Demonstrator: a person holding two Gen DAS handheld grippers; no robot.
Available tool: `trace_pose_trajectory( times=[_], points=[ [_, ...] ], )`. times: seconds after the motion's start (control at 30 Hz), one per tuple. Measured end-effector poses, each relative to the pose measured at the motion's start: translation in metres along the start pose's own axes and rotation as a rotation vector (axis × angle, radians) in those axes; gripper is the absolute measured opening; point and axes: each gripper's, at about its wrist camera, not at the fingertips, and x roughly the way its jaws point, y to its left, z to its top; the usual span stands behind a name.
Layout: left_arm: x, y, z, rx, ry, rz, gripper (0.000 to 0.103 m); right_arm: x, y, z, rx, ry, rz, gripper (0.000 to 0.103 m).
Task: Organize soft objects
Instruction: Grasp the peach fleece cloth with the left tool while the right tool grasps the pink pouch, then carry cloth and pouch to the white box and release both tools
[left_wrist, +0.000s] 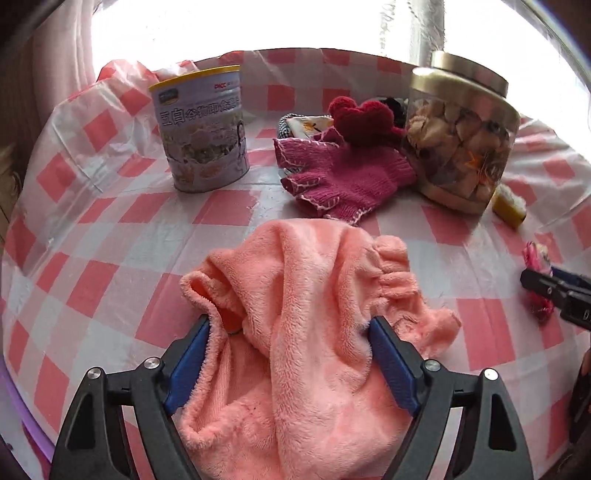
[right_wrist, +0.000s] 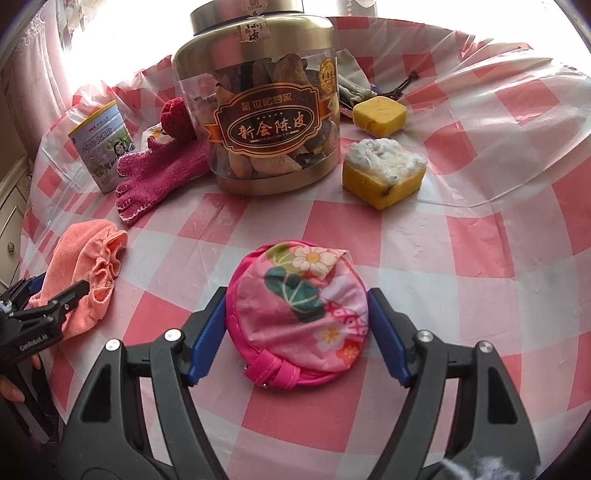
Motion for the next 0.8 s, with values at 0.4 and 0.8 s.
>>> trace_pose_trajectory(
  times=[0.4,0.8],
  points=[
    [-0.011,-0.009,-0.012,0.045,-0.071,-0.061,0.022,-0.001,0.001,0.0,-0.003,-0.002,-0.017,0.074],
    [-0.061,0.002,-0.022,-0.065,-0.191,-0.224,0.022,-0.043,-0.027,-0.011,0.19,-0.14,0.115,0.074]
  ],
)
